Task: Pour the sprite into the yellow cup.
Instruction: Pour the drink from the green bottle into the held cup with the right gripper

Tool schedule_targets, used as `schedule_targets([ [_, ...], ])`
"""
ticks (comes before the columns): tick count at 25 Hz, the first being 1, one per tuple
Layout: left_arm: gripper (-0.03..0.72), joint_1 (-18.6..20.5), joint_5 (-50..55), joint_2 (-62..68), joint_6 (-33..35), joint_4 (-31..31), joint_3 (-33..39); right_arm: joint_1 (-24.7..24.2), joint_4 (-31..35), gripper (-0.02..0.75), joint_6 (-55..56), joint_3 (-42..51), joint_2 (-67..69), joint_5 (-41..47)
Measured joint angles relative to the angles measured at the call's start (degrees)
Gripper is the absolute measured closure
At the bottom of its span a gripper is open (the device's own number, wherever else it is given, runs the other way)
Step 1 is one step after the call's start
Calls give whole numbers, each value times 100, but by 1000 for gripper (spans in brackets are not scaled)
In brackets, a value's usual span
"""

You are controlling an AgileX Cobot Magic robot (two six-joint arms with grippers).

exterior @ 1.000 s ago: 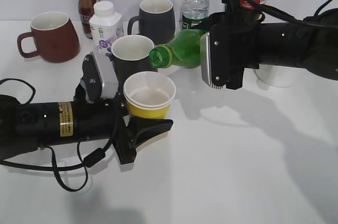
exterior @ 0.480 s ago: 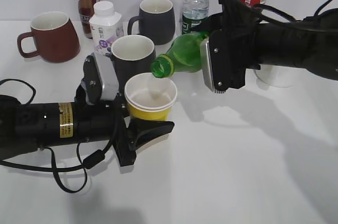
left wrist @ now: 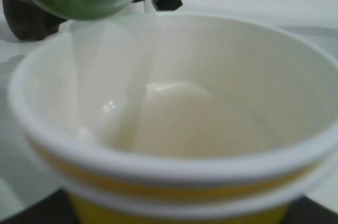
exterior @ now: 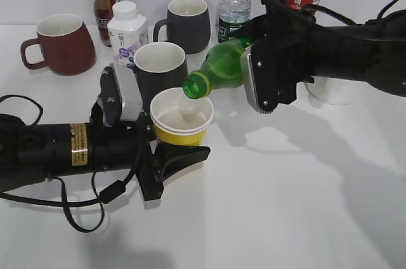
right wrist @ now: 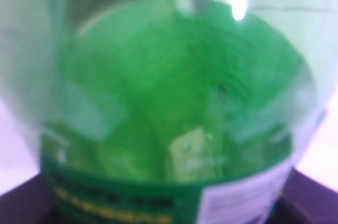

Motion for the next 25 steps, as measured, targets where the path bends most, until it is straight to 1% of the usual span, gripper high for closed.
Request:
schedule_targets([
  [10,274,0,-6,0,0,44,0,0,96,282,-152,0,0,-220],
  [17,275,0,-22,0,0,193,0,0,287,282,-396,0,0,-234],
  [25,276,0,-195,0,0,296,0,0,317,282,-595,0,0,-234],
])
